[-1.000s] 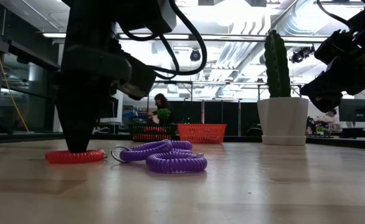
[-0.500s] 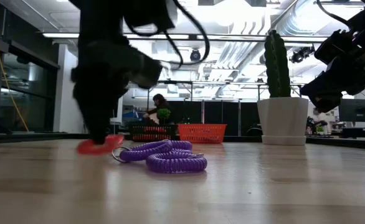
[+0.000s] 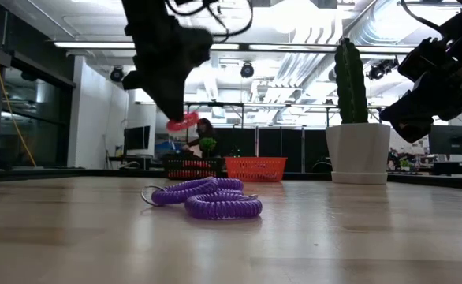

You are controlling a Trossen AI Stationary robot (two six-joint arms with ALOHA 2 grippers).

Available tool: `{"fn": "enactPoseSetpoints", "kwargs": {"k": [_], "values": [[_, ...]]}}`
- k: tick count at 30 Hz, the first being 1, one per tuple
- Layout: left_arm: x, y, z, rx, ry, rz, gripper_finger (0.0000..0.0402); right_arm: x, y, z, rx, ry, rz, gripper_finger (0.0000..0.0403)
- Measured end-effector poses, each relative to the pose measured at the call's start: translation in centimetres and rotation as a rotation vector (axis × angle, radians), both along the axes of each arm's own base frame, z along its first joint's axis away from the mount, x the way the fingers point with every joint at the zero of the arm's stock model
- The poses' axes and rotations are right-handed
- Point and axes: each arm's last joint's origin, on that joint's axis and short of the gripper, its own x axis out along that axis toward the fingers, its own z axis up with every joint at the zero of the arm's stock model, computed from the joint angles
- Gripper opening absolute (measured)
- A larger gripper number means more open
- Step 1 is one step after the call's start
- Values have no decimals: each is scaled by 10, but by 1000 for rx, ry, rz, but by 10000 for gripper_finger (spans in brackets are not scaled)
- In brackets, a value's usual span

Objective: Sort spring keychains into baskets
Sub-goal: Put the orange spring keychain into the black basket

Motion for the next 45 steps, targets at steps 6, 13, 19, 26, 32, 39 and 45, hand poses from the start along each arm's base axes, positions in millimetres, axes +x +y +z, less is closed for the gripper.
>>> {"fn": "enactPoseSetpoints", "kwargs": {"k": [6, 13, 19, 26, 32, 39, 45], "values": [[-5, 50, 11, 10, -33, 102, 21, 0, 0, 0, 0, 2, 0, 12], [-13, 106, 12, 17, -45, 206, 21, 0, 0, 0, 0, 0, 0, 12], [-24, 153, 15, 22, -109, 310, 21, 0, 0, 0, 0, 0, 0, 12], [-45, 201, 18, 36, -152, 455, 21, 0, 0, 0, 0, 0, 0, 12], [-55, 229, 12, 41, -175, 537, 21, 0, 0, 0, 0, 0, 0, 12], [-37, 256, 2, 8, -104, 505, 21, 0, 0, 0, 0, 0, 0, 12], [-25, 271, 2, -11, -2, 443, 21, 0, 0, 0, 0, 0, 0, 12]]}}
